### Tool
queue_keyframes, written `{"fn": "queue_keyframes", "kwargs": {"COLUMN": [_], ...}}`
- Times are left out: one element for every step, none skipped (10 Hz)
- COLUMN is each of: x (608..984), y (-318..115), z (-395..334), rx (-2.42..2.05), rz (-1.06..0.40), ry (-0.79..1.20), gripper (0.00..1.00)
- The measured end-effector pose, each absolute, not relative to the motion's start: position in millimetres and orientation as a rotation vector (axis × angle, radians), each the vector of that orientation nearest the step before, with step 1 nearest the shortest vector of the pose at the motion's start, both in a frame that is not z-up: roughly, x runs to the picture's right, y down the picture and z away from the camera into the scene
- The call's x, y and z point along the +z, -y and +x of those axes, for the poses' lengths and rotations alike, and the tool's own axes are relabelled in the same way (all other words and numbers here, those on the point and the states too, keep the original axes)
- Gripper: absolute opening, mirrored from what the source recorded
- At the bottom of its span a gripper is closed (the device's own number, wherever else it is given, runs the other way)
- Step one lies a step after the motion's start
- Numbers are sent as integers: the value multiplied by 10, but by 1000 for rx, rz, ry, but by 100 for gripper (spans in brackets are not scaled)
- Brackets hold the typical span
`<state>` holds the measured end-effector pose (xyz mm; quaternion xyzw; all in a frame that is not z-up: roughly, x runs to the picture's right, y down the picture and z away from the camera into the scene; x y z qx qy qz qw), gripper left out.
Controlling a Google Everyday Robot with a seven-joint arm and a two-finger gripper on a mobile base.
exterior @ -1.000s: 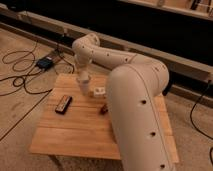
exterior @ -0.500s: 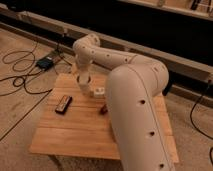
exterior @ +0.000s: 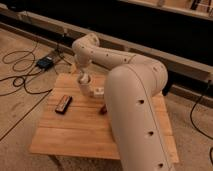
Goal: Place the eraser in the ceramic cup
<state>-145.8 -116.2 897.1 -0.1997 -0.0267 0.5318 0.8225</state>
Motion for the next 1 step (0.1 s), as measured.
{"fn": "queue_keyframes", "kwargs": {"x": [8971], "y": [1160], "z": [-1460], "rx": [1131], "rz": [-425], "ry": [57], "gripper": [71]}}
